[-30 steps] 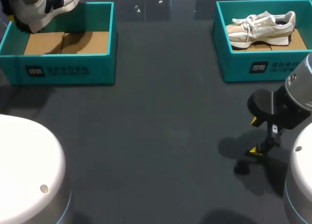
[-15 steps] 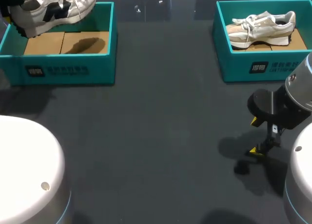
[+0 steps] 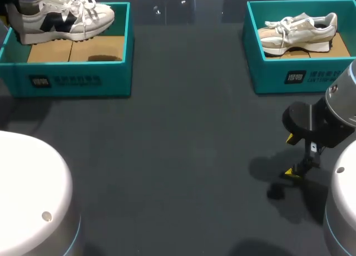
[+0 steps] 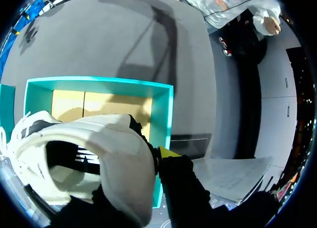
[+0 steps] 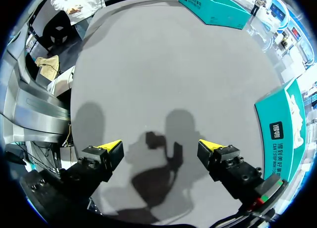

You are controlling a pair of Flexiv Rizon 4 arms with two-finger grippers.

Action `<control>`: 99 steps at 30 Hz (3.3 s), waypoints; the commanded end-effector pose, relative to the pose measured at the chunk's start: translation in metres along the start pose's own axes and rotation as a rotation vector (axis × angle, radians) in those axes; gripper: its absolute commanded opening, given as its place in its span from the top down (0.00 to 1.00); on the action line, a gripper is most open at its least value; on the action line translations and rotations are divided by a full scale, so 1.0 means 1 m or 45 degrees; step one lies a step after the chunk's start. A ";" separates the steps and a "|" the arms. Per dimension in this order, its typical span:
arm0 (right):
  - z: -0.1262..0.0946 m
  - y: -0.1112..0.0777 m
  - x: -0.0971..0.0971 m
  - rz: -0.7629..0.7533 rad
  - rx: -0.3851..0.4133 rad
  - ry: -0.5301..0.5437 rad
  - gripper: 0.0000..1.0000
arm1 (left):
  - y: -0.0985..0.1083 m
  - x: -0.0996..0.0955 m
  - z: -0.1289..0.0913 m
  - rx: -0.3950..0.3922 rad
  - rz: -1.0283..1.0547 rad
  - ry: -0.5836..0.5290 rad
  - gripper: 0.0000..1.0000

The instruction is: Take the shoe out of the shoebox, open the shoe tongue, remove and reinsert the insole, then place the shoe into the shoebox

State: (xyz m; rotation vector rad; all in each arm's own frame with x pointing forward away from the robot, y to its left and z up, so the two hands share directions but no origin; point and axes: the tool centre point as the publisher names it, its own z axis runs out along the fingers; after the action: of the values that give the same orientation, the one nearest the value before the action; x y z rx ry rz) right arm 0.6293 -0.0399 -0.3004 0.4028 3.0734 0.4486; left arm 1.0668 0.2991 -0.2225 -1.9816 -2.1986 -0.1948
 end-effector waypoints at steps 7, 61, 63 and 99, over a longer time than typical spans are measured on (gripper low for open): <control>0.000 -0.001 0.002 -0.001 -0.001 -0.005 0.00 | 0.009 -0.005 0.024 -0.064 0.106 0.030 1.00; 0.000 -0.001 0.002 -0.001 -0.001 -0.005 0.00 | -0.016 -0.047 0.136 0.035 0.188 0.115 1.00; 0.000 -0.001 0.002 -0.001 -0.001 -0.005 0.00 | -0.015 -0.048 0.137 0.018 0.169 0.104 1.00; 0.000 -0.001 0.002 -0.001 -0.001 -0.005 0.00 | -0.037 -0.047 0.036 -0.014 0.092 -0.165 0.00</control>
State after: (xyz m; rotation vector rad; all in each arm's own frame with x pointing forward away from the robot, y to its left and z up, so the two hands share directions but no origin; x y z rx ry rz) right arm 0.6293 -0.0398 -0.3004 0.4027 3.0733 0.4486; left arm 1.0423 0.2581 -0.2917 -2.1318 -2.2019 -0.0596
